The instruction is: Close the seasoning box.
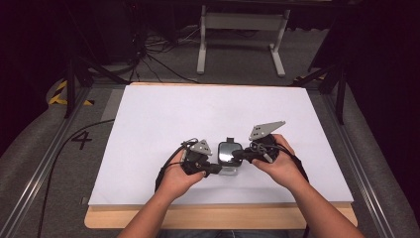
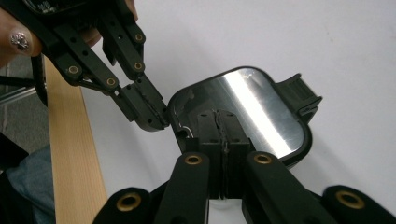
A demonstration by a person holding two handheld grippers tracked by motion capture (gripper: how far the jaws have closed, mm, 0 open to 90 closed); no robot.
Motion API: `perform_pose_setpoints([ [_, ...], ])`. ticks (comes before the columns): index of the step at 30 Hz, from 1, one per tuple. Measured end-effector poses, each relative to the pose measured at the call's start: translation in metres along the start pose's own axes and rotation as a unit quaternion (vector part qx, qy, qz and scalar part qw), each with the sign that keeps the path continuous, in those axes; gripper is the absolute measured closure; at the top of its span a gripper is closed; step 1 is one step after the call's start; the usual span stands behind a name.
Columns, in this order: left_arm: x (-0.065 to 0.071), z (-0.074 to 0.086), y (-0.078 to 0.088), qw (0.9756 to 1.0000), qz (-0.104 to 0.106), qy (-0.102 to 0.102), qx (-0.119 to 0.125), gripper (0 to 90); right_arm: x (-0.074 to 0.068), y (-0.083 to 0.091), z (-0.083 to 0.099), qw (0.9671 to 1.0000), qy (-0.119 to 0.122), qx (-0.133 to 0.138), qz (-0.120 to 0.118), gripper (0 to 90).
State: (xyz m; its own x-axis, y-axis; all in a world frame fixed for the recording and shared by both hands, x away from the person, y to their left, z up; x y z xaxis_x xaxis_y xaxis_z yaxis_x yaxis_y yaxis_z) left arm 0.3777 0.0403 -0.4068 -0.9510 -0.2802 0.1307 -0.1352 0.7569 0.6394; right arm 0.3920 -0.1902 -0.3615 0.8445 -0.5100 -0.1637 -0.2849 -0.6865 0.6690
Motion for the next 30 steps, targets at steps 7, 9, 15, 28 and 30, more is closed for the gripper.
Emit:
perform_pose_setpoints([
  [7,-0.003,0.007,0.032,0.9992,-0.037,0.01,0.013,83.5,0.009,0.033,-0.002,0.9985,-0.013,0.049,0.022,79.6],
  [9,-0.006,0.012,0.041,0.9984,-0.052,0.017,0.016,82.6,0.015,0.044,0.001,0.9973,-0.021,0.061,0.035,77.9],
  [15,-0.018,0.025,0.058,0.9949,-0.087,0.043,0.027,80.8,0.042,0.071,0.021,0.9922,-0.053,0.082,0.078,71.7],
  [28,-0.063,0.072,0.075,0.9807,-0.157,0.114,0.021,74.5,0.104,0.08,0.087,0.9761,-0.138,0.063,0.156,57.9],
  [30,-0.065,0.075,0.075,0.9791,-0.16,0.123,0.026,72.8,0.108,0.079,0.092,0.9749,-0.14,0.057,0.163,57.3],
])
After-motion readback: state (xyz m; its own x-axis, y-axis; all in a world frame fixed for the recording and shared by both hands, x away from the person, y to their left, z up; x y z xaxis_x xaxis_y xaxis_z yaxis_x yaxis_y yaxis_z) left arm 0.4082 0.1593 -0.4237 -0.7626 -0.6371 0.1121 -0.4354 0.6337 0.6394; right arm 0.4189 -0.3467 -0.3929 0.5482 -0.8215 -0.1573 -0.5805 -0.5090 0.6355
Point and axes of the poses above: each handheld gripper's, and its own axes: y roughly backward along the jaws, z roughly out of its underside, x roughly to its right, the point moved 1 cm from there along -y, roughly forward along the jaws, and after that the axes turned 6 degrees about -y, right-handed, at the moved point
